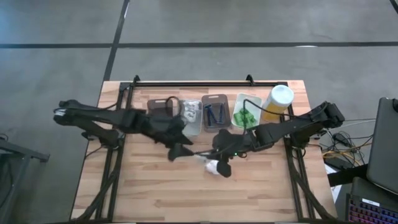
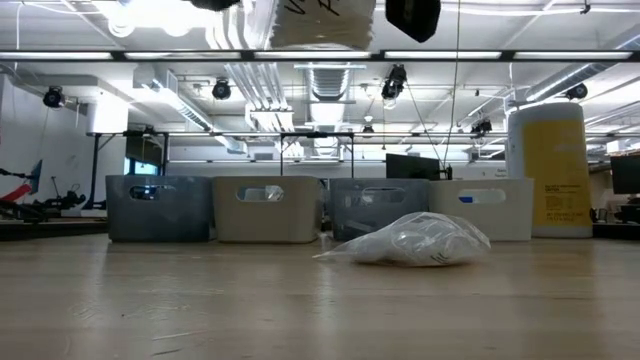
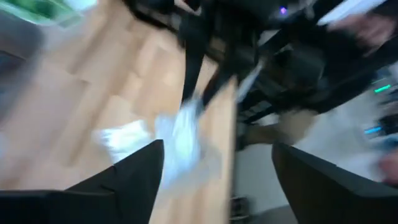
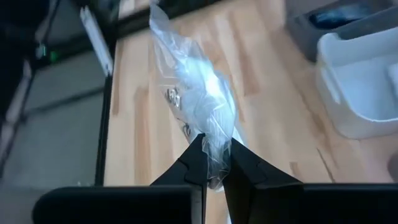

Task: Pick & Place Travel size toiletries
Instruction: Put the white cotton pack into the gray bin

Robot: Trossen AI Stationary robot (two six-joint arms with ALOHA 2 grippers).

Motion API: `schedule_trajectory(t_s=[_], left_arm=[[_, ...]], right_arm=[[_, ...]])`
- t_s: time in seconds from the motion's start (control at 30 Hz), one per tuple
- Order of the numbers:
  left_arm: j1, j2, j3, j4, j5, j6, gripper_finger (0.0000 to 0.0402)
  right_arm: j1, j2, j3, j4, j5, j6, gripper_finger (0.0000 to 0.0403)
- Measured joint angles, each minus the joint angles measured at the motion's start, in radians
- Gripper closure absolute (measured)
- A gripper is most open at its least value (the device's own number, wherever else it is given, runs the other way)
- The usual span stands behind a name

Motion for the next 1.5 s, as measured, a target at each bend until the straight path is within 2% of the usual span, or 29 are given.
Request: schedule_trajectory(t_s=[0.17, 0.3, 0.4, 0.57, 0.67, 0.83, 0.97, 1.17, 1.5], left_arm=[[-0.113, -0.083, -0.075, -0.061, -0.252, 0.102, 0.0086], [-0.165, -0.133, -0.178, 0.034, -0.358, 0.078, 0.0091], [-0.171, -0.164, -0.272, 0.191, -0.369, 0.054, 0.0092], [-0.17, -0.22, -0.424, 0.578, -0.431, 0.102, 0.0093], [-0.165, -0.238, -0.504, 0.701, -0.453, 0.119, 0.0094], [-0.148, -0.25, -0.606, 0.916, -0.468, 0.111, 0.0094], [-0.128, -0.244, -0.656, 1.128, -0.484, 0.187, 0.0094], [-0.103, -0.24, -0.661, 1.145, -0.486, 0.202, 0.0094], [-0.062, -0.24, -0.651, 1.17, -0.483, 0.238, 0.0094]], right_arm=[[-0.023, -0.082, -0.089, 0.188, 0.082, 0.134, 0.038], [-0.041, -0.137, -0.185, 0.487, 0.077, 0.188, 0.038], [-0.052, -0.156, -0.23, 0.586, 0.075, 0.22, 0.038], [-0.054, -0.162, -0.268, 0.657, 0.087, 0.258, 0.038], [-0.053, -0.173, -0.284, 0.739, 0.129, 0.259, 0.038], [-0.054, -0.176, -0.288, 0.754, 0.156, 0.277, 0.038], [-0.053, -0.172, -0.287, 0.778, 0.18, 0.318, 0.038], [-0.054, -0.157, -0.288, 0.862, 0.189, 0.345, 0.038], [-0.054, -0.14, -0.287, 0.869, 0.177, 0.387, 0.038]])
